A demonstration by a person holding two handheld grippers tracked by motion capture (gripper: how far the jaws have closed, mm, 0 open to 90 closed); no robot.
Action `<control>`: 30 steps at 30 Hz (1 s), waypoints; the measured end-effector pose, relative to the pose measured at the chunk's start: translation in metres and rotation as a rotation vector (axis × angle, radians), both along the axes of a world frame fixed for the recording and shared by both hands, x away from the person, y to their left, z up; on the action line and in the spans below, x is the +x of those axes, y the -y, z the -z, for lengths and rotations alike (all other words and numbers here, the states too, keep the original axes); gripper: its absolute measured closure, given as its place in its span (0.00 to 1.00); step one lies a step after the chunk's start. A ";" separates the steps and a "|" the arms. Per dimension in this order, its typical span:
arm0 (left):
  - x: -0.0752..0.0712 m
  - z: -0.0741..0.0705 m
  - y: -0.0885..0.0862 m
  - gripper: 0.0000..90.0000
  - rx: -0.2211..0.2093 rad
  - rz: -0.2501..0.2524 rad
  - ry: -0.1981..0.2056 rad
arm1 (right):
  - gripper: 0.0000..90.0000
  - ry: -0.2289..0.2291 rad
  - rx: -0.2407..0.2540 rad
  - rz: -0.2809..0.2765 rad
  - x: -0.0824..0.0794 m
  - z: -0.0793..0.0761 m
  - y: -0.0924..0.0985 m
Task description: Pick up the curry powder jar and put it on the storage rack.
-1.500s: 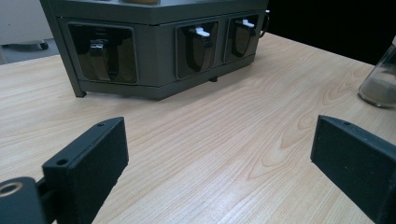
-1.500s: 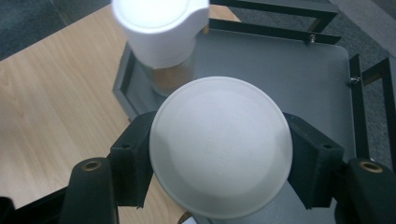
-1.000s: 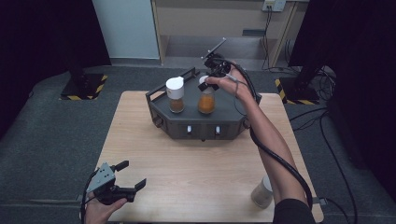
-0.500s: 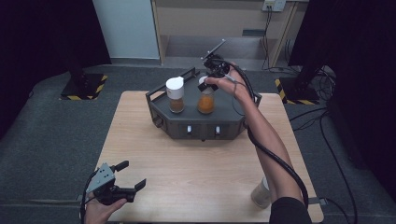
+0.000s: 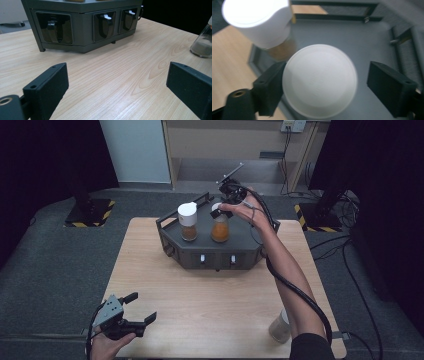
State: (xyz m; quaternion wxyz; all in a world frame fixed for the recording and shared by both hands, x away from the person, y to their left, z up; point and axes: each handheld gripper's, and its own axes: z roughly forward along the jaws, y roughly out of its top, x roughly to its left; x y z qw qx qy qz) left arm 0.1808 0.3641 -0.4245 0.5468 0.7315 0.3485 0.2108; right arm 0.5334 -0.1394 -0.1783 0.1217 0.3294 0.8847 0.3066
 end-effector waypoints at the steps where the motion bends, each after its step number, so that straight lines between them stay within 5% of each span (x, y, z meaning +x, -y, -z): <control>1: 0.000 0.000 0.000 0.04 0.000 -0.001 -0.001 | 0.09 0.008 0.014 0.004 -0.001 0.000 0.003; 12: 0.000 0.000 0.001 0.04 0.006 0.001 0.000 | 0.06 0.071 0.090 0.006 -0.026 -0.018 0.032; 21: 0.000 -0.001 0.002 0.04 0.010 0.001 -0.001 | 0.06 0.121 0.128 -0.055 -0.056 -0.041 0.062; 30: 0.000 -0.001 0.002 0.04 0.009 0.003 0.000 | 0.06 0.186 0.166 -0.102 -0.091 -0.049 0.091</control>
